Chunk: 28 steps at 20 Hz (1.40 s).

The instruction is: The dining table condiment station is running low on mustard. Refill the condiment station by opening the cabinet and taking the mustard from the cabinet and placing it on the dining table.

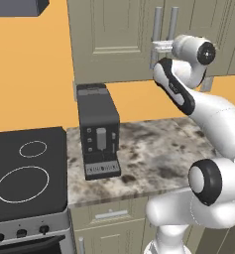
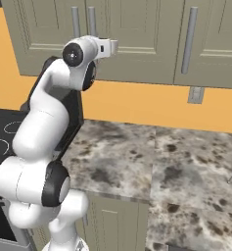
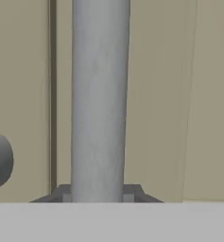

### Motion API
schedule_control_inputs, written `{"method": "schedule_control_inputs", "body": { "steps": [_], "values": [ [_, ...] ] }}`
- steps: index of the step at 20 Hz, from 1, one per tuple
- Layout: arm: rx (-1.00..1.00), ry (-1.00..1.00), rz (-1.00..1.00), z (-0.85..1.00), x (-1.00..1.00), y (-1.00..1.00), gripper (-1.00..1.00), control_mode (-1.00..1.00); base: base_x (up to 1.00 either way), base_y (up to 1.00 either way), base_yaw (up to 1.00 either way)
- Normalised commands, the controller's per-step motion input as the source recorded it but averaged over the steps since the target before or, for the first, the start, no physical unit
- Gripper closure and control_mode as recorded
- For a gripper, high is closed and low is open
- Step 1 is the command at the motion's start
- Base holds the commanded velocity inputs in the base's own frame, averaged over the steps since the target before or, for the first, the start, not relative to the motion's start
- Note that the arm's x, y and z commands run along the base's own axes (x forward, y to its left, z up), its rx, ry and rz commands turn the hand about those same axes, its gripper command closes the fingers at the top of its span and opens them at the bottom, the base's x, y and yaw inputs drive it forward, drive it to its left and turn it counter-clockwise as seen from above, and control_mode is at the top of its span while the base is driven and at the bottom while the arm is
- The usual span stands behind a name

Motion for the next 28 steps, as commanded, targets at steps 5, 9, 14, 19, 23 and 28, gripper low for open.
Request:
{"method": "schedule_control_inputs", "body": {
  "steps": [5, 9, 14, 19, 23, 28],
  "values": [
    [0.00, 0.22, 0.00, 0.56, -0.18, -0.60, 1.00, -1.00, 0.00, 0.00, 0.00],
    [0.00, 0.13, -0.04, 0.31, -0.34, -0.79, 1.00, -1.00, 0.00, 0.00, 0.00],
    [0.02, 0.04, -0.08, 0.28, -0.76, -0.97, 1.00, -1.00, 0.00, 0.00, 0.00],
    [0.12, 0.00, -0.10, 0.26, -1.00, -1.00, 1.00, -1.00, 0.00, 0.00, 0.00],
    [0.17, 0.00, -0.11, 0.27, -1.00, -1.00, 1.00, -1.00, 0.00, 0.00, 0.00],
    [0.18, 0.00, -0.11, 0.36, -1.00, -1.00, 1.00, -1.00, 0.00, 0.00, 0.00]
  ]
}}
